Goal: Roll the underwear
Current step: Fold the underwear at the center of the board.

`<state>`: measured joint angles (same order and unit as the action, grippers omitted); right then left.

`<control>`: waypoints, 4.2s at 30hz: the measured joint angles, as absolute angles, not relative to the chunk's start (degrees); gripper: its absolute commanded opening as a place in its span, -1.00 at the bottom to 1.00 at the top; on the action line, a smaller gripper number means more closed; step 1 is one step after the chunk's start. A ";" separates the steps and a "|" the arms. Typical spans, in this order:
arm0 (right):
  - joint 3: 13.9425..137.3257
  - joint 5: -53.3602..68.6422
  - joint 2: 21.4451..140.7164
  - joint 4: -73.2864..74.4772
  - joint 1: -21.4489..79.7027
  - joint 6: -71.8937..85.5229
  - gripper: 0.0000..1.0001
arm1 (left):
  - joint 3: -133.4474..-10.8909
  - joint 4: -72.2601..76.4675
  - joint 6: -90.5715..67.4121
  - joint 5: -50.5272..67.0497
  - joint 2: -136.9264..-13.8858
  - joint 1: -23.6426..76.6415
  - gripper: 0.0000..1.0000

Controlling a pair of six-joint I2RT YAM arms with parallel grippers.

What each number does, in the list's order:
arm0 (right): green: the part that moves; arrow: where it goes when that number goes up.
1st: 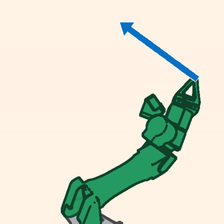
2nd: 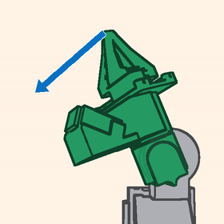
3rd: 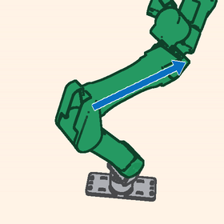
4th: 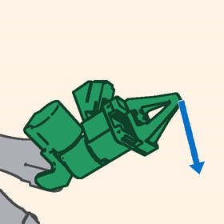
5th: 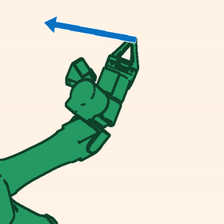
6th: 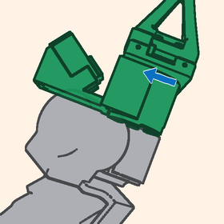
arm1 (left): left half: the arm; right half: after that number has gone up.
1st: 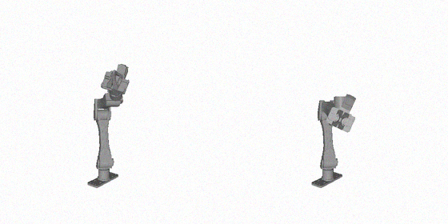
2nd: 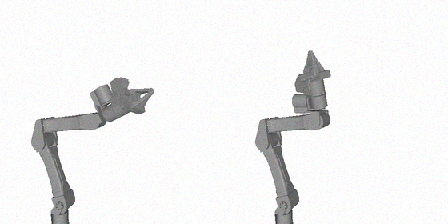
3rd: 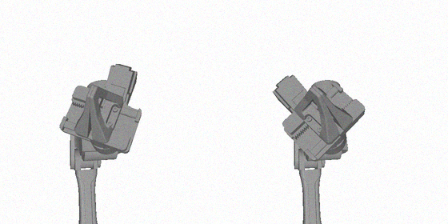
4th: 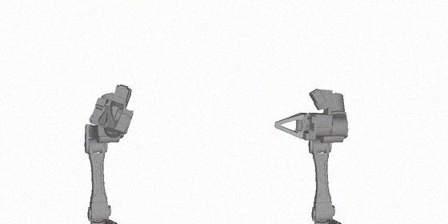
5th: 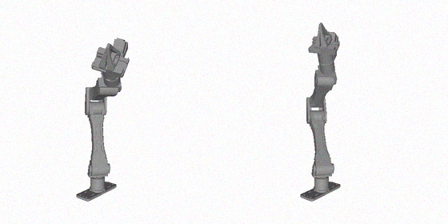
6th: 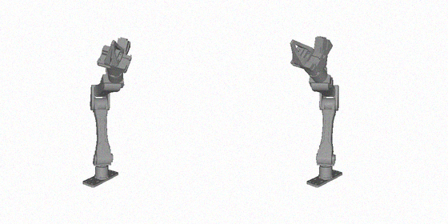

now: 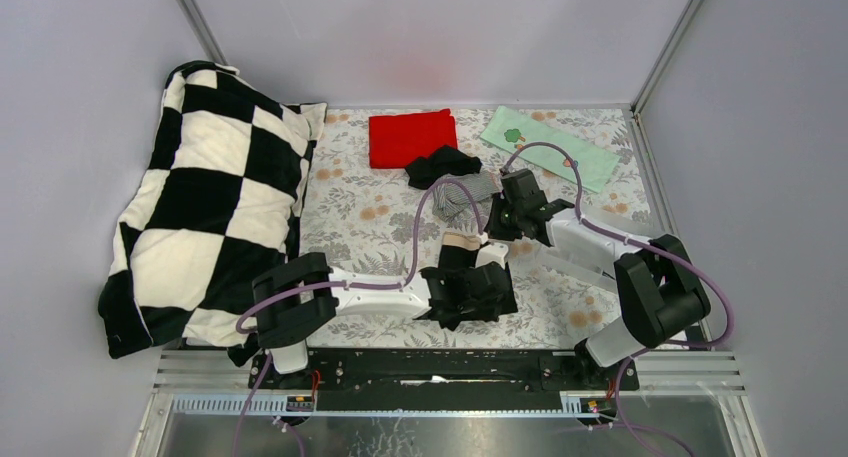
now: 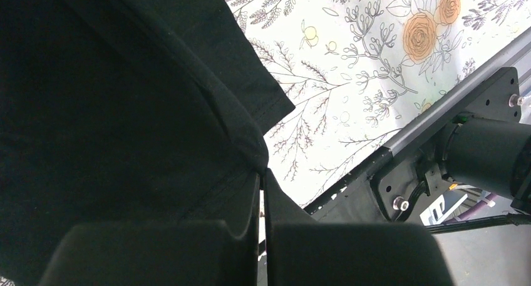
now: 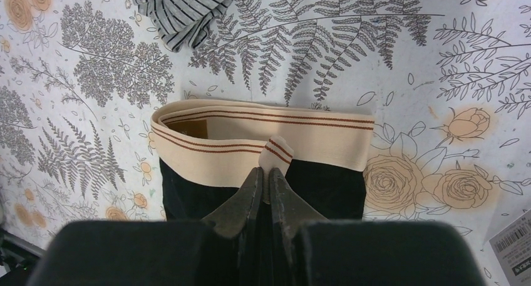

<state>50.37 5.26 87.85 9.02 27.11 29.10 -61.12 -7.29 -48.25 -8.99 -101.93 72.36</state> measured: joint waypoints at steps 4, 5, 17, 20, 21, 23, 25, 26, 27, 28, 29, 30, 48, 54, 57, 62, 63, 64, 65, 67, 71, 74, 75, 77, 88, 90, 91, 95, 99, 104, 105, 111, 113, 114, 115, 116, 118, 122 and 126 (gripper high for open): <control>50.33 5.26 88.25 8.86 26.92 28.86 -0.99 | -61.71 -7.33 -48.23 -9.02 -102.83 72.36 -1.00; 50.30 5.26 88.27 8.84 26.85 28.80 -0.99 | -61.84 -7.33 -48.23 -9.02 -103.04 72.36 -1.00; 50.17 5.08 90.32 8.25 26.20 27.68 -0.91 | -62.48 -7.40 -48.18 -9.28 -104.09 72.27 -0.73; 50.17 4.93 90.83 8.23 26.09 27.16 -0.85 | -63.13 -7.44 -47.97 -9.32 -104.18 72.20 -0.42; 50.17 4.67 91.00 8.23 26.09 26.96 -0.83 | -63.31 -7.46 -47.70 -9.34 -104.18 72.23 -0.35; 50.17 4.03 91.15 8.25 26.09 26.65 -0.82 | -64.01 -7.68 -47.75 -9.39 -104.18 72.20 -0.22; 50.17 3.53 91.18 8.25 26.06 26.33 -0.81 | -64.88 -7.77 -47.55 -9.41 -104.16 72.18 -0.12; 50.17 3.40 91.18 8.25 26.06 26.17 -0.81 | -65.28 -7.79 -47.48 -9.41 -104.03 72.18 -0.08; 50.17 3.03 91.18 8.25 26.06 26.02 -0.81 | -65.49 -7.88 -47.46 -9.39 -103.70 72.16 -0.05; 50.17 2.59 91.18 8.25 26.06 25.87 -0.81 | -65.63 -7.99 -47.44 -9.41 -103.02 72.16 -0.03; 50.17 2.42 91.18 8.25 26.06 25.74 -0.81 | -65.65 -8.25 -47.40 -9.43 -102.37 72.16 -0.01; 50.17 2.35 91.18 8.25 26.06 25.65 -0.80 | -65.65 -8.73 -47.40 -9.50 -101.27 72.16 0.00; 50.22 1.91 91.18 8.32 26.06 25.30 -0.44 | -48.99 -14.41 -50.65 -19.14 -78.98 62.50 0.21; 50.52 -2.26 90.17 10.11 26.02 24.64 -0.22 | -48.97 -15.05 -50.57 -19.88 -78.11 61.19 0.21; 51.03 -5.78 87.74 12.84 25.98 23.79 -0.28 | -48.80 -15.05 -50.57 -19.97 -77.93 60.62 0.22; 52.64 -5.98 82.78 15.55 25.85 22.61 -0.43 | -47.57 -15.18 -50.54 -19.97 -77.82 59.90 0.22; 52.66 -4.60 82.04 15.53 25.85 22.52 -0.50 | -47.33 -15.20 -50.54 -19.97 -77.80 59.79 0.22; 52.64 -2.24 81.49 15.51 25.80 22.65 -0.54 | -47.16 -15.20 -50.52 -19.99 -77.82 59.68 0.22; 52.56 -0.01 81.19 15.31 25.76 22.81 -0.58 | -47.00 -15.25 -50.52 -19.97 -77.82 59.55 0.22; 51.48 5.34 81.03 13.45 25.76 23.68 -0.62 | -46.78 -15.27 -50.52 -19.97 -77.80 59.46 0.22; 48.40 11.84 82.41 11.64 25.78 25.58 -0.66 | -46.59 -15.27 -50.52 -19.97 -77.80 59.35 0.22; 47.92 13.58 85.08 11.44 25.78 26.13 -0.70 | -46.44 -15.29 -50.52 -19.94 -77.80 59.35 0.23; 47.92 13.67 86.02 11.42 25.78 26.24 -0.70 | -46.39 -15.27 -50.52 -19.94 -77.82 59.35 0.23; 47.92 13.15 87.22 11.60 25.78 26.39 -0.71 | -46.24 -15.27 -50.52 -19.97 -77.80 59.33 0.23; 48.73 -0.25 88.36 18.17 25.82 25.39 -0.71 | -45.63 -15.35 -50.57 -19.97 -77.80 59.13 0.23; 48.82 -3.11 88.36 19.33 25.82 25.19 -0.70 | -45.50 -15.38 -50.57 -19.97 -77.80 59.07 0.24; 48.90 -4.38 88.31 20.01 25.82 25.08 -0.69 | -45.47 -15.40 -50.57 -19.97 -77.80 59.05 0.24; 48.93 -7.70 86.89 21.87 25.85 24.75 -0.56 | -45.34 -15.40 -50.57 -19.94 -77.80 58.78 0.27; 48.93 -7.84 82.21 22.44 25.85 24.62 -0.25 | -44.60 -15.14 -50.61 -19.51 -77.76 58.39 0.30; 48.64 -4.49 76.27 21.74 25.85 25.36 -0.04 | -41.87 -13.17 -50.98 -16.82 -77.49 58.39 0.32; 48.18 -3.36 75.22 21.30 25.87 25.65 -0.04 | -41.15 -12.62 -51.24 -16.21 -77.47 58.39 0.32; 44.47 4.67 72.40 19.94 25.87 26.89 -0.03 | -36.75 -9.19 -53.69 -12.36 -77.54 58.96 0.33; 43.97 7.27 72.34 19.79 25.87 27.05 -0.03 | -36.38 -8.27 -54.52 -11.75 -77.91 59.57 0.32; 43.75 8.49 72.29 19.68 25.87 27.09 -0.05 | -36.36 -7.79 -54.85 -11.46 -78.19 59.90 0.32; 43.53 9.34 72.18 19.42 25.87 27.11 -0.12 | -36.36 -7.25 -55.20 -11.27 -78.50 60.25 0.32; 43.05 11.27 71.99 18.65 25.87 27.27 -0.17 | -36.36 -6.85 -55.48 -11.14 -78.74 60.58 0.32; 42.72 13.19 71.94 17.87 25.96 27.46 -0.20 | -36.36 -6.28 -56.05 -10.96 -79.22 61.36 0.32; 42.89 16.19 73.10 14.74 28.45 28.29 -0.35 | -35.29 -5.21 -57.74 -10.92 -79.57 63.16 0.32; 45.43 17.56 78.72 9.96 33.30 29.98 -0.47 | -33.01 -4.67 -59.72 -11.14 -79.83 64.20 0.32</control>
<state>45.43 17.56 78.72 9.96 33.30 29.98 -33.01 -4.67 -59.72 -11.14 -79.83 64.20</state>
